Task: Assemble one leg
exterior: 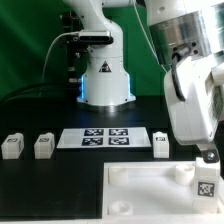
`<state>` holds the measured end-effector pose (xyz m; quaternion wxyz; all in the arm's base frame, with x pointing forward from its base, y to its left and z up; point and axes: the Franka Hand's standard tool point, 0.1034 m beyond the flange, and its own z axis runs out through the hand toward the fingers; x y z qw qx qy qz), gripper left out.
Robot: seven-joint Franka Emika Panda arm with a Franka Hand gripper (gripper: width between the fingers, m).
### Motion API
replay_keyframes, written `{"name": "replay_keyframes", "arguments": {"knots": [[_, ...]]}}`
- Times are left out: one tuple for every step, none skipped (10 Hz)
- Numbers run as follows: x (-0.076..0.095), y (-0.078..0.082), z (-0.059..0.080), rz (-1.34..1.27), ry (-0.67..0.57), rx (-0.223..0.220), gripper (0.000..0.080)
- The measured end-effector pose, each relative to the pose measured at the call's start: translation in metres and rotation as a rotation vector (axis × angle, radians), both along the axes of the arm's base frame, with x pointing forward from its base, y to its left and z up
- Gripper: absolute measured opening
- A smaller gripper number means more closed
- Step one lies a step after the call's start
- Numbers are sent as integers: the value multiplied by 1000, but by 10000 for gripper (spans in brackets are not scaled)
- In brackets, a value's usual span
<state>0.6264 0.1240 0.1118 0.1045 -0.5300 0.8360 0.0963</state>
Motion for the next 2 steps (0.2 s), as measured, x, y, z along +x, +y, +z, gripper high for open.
{"name": "replay_keyframes", "arguments": {"knots": [[-1,0,-1,1,2,0,649],[-1,0,-2,2,2,-1,649]]}}
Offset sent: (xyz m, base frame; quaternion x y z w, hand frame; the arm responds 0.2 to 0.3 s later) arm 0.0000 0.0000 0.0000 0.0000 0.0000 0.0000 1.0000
